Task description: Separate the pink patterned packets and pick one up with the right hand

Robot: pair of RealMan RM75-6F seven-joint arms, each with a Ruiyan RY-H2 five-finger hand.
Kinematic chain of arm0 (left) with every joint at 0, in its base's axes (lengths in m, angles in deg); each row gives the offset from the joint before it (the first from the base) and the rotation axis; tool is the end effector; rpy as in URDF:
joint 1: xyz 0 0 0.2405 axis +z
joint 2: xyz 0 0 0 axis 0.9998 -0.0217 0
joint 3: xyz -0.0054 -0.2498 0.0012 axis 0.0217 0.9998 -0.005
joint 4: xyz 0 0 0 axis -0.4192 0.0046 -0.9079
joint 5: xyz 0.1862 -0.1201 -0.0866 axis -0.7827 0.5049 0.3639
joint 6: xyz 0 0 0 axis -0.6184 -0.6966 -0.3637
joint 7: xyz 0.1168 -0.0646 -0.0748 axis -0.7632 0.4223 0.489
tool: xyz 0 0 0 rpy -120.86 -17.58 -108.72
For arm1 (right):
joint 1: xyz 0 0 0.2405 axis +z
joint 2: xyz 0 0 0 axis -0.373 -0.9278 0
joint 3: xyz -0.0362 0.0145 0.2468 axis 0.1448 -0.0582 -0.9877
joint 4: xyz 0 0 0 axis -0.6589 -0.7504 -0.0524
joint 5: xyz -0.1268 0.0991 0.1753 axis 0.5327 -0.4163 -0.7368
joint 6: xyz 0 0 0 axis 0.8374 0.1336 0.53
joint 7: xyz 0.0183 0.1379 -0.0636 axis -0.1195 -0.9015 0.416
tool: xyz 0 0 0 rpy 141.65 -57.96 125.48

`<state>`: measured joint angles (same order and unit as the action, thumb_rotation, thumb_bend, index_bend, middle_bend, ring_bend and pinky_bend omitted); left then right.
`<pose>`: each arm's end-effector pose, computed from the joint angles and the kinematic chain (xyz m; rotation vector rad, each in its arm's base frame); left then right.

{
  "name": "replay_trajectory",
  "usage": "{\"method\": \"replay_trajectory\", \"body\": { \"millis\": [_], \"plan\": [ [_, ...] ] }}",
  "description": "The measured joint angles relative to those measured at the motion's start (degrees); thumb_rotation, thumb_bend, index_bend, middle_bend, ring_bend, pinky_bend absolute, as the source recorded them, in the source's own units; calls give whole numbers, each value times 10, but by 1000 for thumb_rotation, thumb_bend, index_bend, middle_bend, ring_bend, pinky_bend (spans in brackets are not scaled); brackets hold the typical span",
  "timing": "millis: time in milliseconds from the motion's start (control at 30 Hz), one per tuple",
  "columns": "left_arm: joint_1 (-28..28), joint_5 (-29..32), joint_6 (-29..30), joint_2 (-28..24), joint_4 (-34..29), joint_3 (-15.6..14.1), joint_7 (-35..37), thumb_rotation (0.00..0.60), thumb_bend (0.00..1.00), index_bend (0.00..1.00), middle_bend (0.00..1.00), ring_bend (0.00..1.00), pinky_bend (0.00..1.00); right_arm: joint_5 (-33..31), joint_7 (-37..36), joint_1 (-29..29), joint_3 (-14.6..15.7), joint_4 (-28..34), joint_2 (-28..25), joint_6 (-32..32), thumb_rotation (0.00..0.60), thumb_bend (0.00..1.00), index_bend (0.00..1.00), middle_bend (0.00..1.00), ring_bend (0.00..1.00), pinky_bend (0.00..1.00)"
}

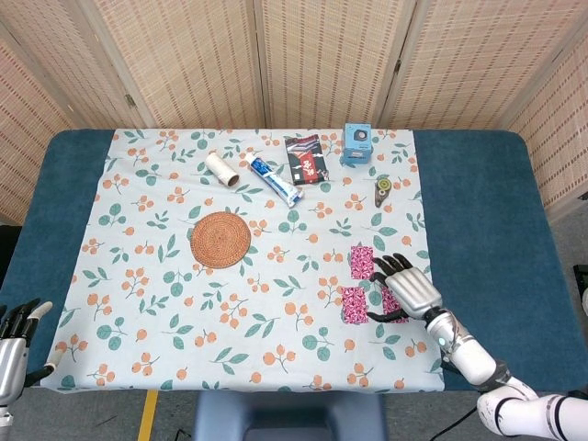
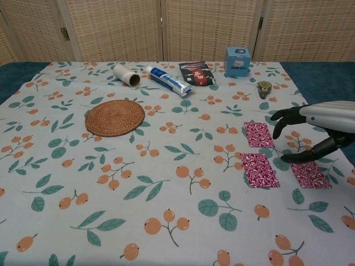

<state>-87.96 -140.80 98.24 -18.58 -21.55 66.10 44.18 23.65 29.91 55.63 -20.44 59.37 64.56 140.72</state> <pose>-0.3520 0.1515 0.1133 -1.3344 -0.8739 -0.8135 -0.2284 -0.2935 -0.0037 1.9821 -1.0076 0.6594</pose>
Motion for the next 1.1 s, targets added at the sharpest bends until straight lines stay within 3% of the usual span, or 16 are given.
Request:
{"method": "replay_trajectory", "body": {
  "millis": [133, 267, 667, 1100],
  "plan": [
    [-2, -4, 1, 0, -4, 0, -2, 600, 327, 192, 143, 148, 2, 23, -14, -14, 7, 12, -11, 22, 395, 268, 243, 105, 0, 0],
    [-3, -6, 2, -2, -7, 1, -5, 600, 327, 192, 143, 148, 2, 44, -15, -24, 11, 14, -13, 42, 493, 267, 197, 104, 0, 0],
    [-5, -12, 2, -8, -15, -1, -7, 600, 327, 196, 143, 148, 2, 22, 18, -30, 3, 31, 33, 53, 492, 267, 157, 46, 0, 0],
    [-3, -16, 4, -5, -3, -5, 8, 600, 327, 196, 143, 148, 1, -124, 129, -18, -11, 67, 72, 50, 493, 266, 156, 35, 0, 0]
  ]
}}
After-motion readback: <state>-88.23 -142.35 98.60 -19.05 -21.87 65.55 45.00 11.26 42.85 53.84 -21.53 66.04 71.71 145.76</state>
